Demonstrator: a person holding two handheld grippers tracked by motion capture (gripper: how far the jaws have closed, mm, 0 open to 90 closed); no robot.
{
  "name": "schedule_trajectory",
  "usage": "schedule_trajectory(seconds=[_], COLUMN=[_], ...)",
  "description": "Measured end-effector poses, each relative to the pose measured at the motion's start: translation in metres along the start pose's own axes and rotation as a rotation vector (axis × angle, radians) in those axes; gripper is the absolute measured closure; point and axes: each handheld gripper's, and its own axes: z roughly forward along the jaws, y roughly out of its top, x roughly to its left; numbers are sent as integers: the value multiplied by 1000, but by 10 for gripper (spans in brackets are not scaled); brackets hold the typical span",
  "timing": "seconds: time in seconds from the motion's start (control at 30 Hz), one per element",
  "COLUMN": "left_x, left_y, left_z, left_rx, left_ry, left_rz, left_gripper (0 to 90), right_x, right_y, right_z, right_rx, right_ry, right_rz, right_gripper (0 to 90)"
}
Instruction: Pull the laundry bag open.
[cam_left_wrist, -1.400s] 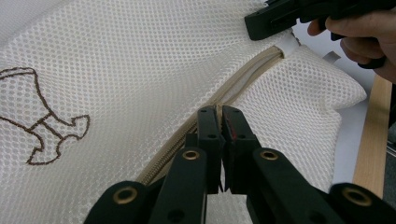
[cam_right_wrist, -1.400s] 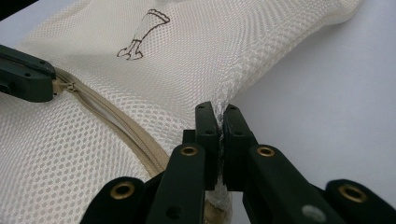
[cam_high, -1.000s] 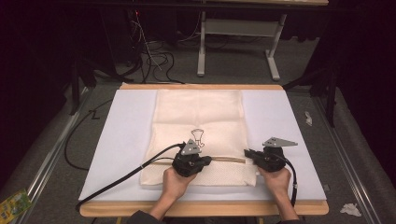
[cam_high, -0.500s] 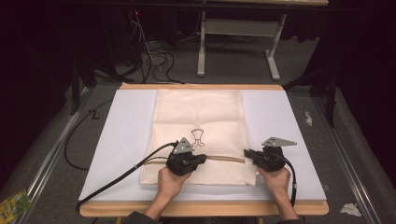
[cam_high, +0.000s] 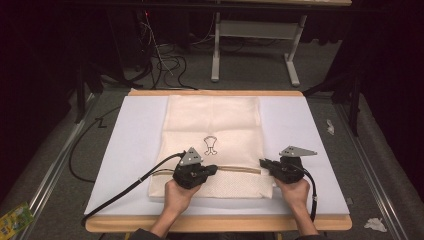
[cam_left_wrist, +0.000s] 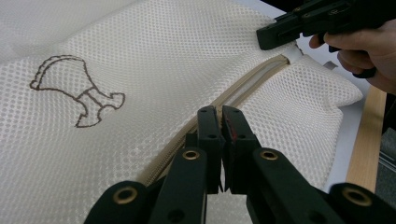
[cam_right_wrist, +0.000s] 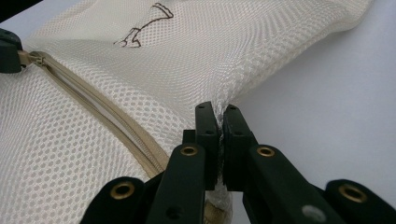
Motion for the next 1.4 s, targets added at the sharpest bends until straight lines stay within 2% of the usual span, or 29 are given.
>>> schedule_trajectory(seconds=[0.07,0.3,0.4,0.5,0.77,0.87,1.03,1.3,1.4], left_x=[1,2,4,4,6,8,12,13,14], left_y=[-1,-1,-2,-2,-2,-3,-6,-5,-7], left_z=[-1,-3,-5,-7,-8,-10,-14,-18,-21], left_rx=[-4,-2,-2,3,2,1,-7,-11,-11], left_ry=[-3,-3,-1,5,2,14,16,35,34], left_rz=[-11,-3,-17,-7,-16,-12,-32,-20,-34], left_gripper=[871,871,871,871,871,871,871,871,871], right_x=[0,1,1,1,2,2,1,1,0], right_y=[0,1,2,3,5,5,5,4,3], right_z=[0,1,1,0,0,2,1,3,3], right_rx=[3,5,6,8,11,9,9,-5,0], right_ry=[0,3,3,1,4,2,-1,8,7], right_rz=[-1,1,1,-1,-4,-3,-6,-2,4], right_gripper=[887,887,887,887,886,887,887,887,887])
